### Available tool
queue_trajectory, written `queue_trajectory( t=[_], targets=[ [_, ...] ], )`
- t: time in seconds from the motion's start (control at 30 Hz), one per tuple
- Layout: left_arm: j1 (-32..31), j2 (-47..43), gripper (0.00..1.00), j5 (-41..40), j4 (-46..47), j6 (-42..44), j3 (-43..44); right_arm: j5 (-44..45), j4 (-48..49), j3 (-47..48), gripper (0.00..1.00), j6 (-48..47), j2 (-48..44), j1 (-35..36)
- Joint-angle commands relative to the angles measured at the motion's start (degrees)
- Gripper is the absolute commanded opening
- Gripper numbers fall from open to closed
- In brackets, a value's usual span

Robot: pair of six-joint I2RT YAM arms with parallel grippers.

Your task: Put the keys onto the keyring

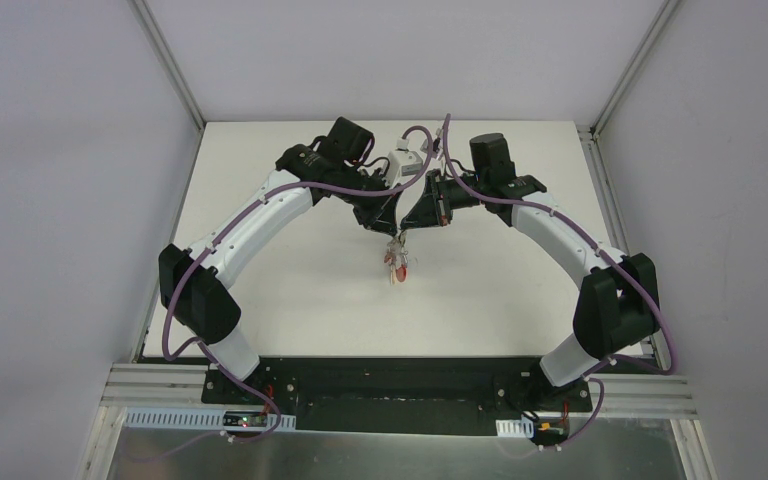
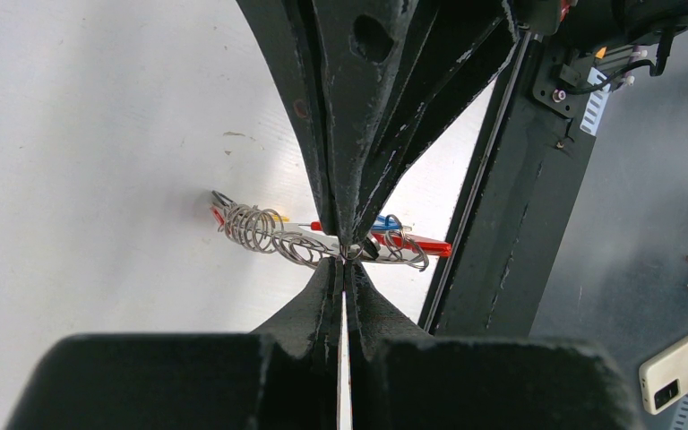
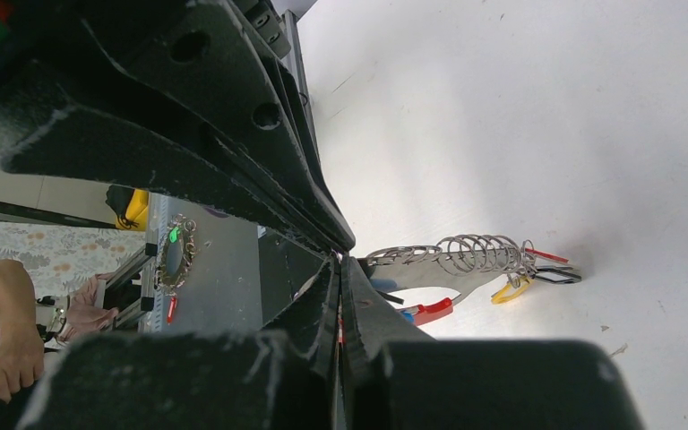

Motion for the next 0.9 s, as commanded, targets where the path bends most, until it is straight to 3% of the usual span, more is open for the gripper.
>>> queue_trajectory(
  t=[0.0, 0.87],
  targets=[
    [-0.4, -3.0, 0.00, 3.4, 1.4, 0.6, -0.3, 0.3, 0.1, 0.1, 0.00, -1.5, -1.2, 0.0],
    [-0.4, -2.9, 0.00, 3.5, 1.2, 0.7, 0.1, -0.2, 0.4, -0.5, 0.00, -1.3, -1.4, -0.7]
  ],
)
